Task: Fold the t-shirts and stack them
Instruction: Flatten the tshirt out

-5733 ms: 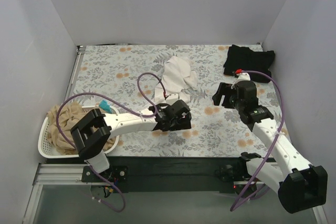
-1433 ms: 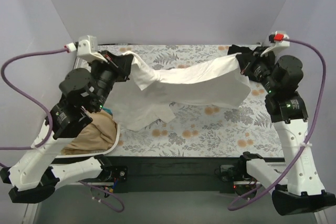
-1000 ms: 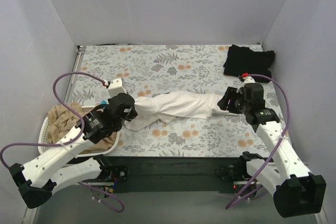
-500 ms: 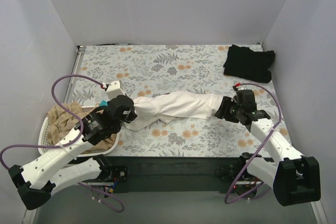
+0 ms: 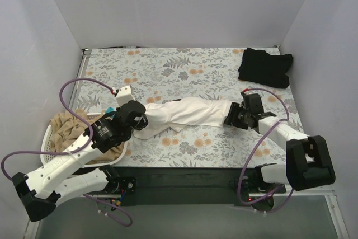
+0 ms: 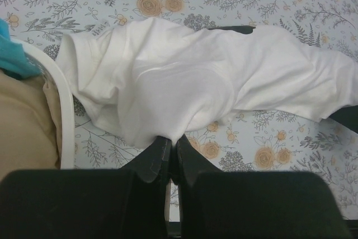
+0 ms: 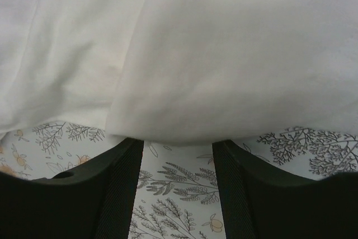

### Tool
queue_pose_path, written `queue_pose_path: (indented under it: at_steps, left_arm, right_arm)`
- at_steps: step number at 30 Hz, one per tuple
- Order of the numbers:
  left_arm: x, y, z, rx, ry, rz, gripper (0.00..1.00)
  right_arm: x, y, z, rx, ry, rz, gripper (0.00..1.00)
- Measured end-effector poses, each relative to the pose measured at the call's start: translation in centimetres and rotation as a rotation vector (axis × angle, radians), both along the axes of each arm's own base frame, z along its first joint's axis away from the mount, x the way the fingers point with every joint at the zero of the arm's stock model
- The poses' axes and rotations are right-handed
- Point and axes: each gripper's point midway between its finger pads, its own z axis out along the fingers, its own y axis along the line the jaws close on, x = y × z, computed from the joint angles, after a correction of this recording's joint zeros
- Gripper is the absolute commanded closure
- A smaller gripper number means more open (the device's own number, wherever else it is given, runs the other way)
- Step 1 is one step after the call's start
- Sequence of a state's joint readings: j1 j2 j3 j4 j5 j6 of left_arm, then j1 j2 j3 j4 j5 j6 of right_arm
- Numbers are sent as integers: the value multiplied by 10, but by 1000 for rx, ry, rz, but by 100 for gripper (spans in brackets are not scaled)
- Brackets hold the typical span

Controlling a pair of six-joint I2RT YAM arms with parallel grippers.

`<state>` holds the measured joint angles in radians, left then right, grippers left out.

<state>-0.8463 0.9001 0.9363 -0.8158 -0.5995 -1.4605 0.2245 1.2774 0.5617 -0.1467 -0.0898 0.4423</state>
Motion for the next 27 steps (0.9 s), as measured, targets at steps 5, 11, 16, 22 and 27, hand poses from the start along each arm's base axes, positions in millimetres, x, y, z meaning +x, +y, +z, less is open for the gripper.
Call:
queue_pose_path:
  at_steps: [5, 11, 16, 22, 27]
  left_arm:
    - [0, 0, 0, -4, 2, 3, 100]
    - [-2, 1, 5, -28, -13, 7, 100]
    - [-5, 4, 6, -30, -12, 9, 100]
    - [-8, 10, 8, -30, -13, 15, 100]
    - [-10, 15, 11, -27, -22, 25, 100]
  right_arm:
    - [20, 16, 3, 15, -12, 17, 46]
    - [47, 31, 21, 47, -84, 21, 47]
    - [50, 31, 1, 33, -30, 8, 75]
    - [50, 28, 15, 29, -61, -2, 97]
    - [49, 17, 69, -3, -176, -22, 96]
